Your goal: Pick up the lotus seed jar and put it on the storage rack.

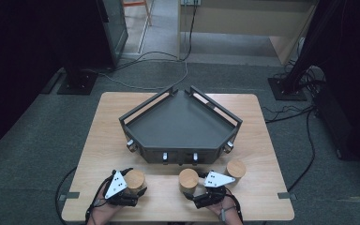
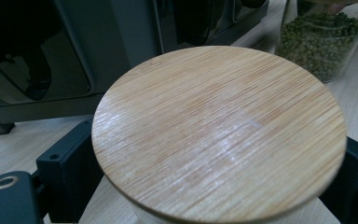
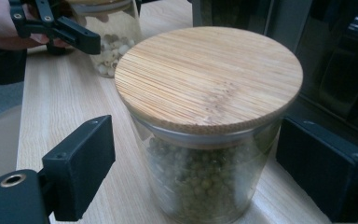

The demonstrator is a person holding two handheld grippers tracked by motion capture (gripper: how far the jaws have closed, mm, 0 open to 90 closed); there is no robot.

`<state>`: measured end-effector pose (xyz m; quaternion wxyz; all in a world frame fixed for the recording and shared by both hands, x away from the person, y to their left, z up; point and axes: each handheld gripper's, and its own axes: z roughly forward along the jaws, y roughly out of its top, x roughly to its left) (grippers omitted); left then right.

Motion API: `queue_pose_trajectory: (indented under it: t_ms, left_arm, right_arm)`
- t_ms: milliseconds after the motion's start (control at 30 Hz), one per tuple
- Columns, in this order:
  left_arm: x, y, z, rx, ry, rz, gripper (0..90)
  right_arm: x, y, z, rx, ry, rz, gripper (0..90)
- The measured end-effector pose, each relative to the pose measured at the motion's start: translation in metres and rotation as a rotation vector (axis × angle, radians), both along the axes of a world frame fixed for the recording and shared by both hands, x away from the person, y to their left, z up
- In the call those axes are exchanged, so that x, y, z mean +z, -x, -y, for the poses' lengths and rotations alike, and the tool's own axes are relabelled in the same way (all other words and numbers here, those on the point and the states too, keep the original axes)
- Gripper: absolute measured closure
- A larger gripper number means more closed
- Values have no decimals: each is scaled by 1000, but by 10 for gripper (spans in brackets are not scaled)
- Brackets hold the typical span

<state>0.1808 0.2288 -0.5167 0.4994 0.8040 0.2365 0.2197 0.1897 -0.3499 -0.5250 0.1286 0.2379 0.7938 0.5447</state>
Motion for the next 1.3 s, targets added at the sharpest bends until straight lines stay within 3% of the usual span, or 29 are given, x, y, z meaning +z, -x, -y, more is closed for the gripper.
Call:
queue_pose_trajectory:
  t_ms: [633,900,933,1300]
  left_arm:
    - [-1,-1,0,9,12,-8,85]
    - [-1,-2,1,4,13,-1,174]
    - [0,-1,1,2,9,1,228]
    - [3,0,5,8,10,-14,237]
  right_arm:
    - [-2,-1,2,9,-16,-7,115]
    - [-1,-1,1,9,-9,-4,115]
    - [-1,-1,1,8,-7,-4,115]
    - [0,-1,0,7,-1,-1,115]
